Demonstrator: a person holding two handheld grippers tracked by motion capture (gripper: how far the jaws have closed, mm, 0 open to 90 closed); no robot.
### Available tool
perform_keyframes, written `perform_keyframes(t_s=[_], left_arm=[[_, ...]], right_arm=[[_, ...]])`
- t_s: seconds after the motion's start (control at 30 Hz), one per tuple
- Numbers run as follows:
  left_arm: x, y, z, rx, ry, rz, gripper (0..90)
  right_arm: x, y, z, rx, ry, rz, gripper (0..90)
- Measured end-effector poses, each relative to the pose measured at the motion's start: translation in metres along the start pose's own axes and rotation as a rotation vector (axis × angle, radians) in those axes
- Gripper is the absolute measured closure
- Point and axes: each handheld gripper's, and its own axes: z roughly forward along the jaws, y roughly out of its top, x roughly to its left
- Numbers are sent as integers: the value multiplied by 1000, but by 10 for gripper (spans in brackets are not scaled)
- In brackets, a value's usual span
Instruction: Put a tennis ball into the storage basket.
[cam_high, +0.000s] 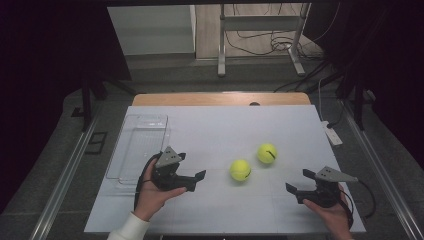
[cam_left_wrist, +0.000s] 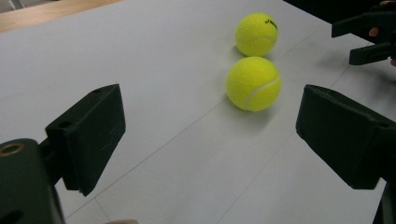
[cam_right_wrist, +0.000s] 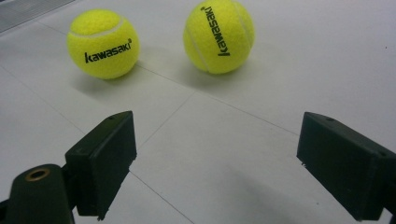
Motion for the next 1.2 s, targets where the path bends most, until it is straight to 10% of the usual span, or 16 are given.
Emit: perform_keyframes(t_s=[1.2], left_arm=[[-12,43,49,97,-62,35,84]], right_arm=[[-2,-2,0,2,-4,2,125]])
